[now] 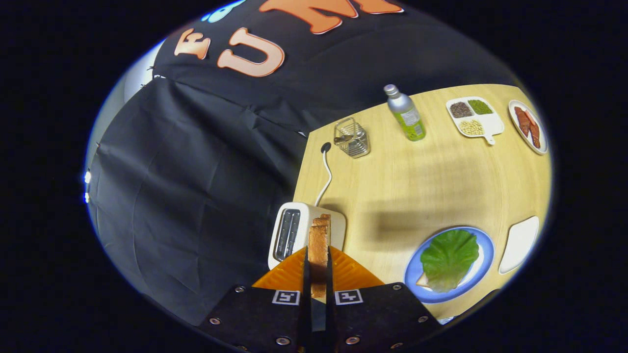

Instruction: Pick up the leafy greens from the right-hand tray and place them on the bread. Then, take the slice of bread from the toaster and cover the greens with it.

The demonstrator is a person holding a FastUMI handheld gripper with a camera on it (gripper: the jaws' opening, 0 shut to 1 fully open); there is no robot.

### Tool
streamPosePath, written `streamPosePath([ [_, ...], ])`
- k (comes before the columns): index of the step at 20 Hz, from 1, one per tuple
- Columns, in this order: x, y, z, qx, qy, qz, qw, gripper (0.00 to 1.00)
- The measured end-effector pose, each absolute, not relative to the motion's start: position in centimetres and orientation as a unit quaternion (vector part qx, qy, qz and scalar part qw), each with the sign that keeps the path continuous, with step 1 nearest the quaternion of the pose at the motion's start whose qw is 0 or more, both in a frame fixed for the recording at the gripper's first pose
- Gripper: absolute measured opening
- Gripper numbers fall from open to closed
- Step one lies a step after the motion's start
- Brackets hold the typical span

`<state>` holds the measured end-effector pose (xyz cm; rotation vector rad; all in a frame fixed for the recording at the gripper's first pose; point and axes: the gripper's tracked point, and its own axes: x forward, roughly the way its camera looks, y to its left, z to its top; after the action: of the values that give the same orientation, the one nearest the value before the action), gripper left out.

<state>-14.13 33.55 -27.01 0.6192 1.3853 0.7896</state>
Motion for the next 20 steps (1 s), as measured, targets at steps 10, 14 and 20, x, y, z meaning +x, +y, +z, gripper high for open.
streamPosePath([
  [10, -15.6, 23.6, -33.8, 0.294, 0.643, 0.306, 0.637, 0.11],
  [14, -16.8, 21.9, -36.9, 0.300, 0.662, 0.287, 0.624, 0.11],
  [20, -18.4, 21.1, -39.7, 0.324, 0.670, 0.280, 0.606, 0.12],
])
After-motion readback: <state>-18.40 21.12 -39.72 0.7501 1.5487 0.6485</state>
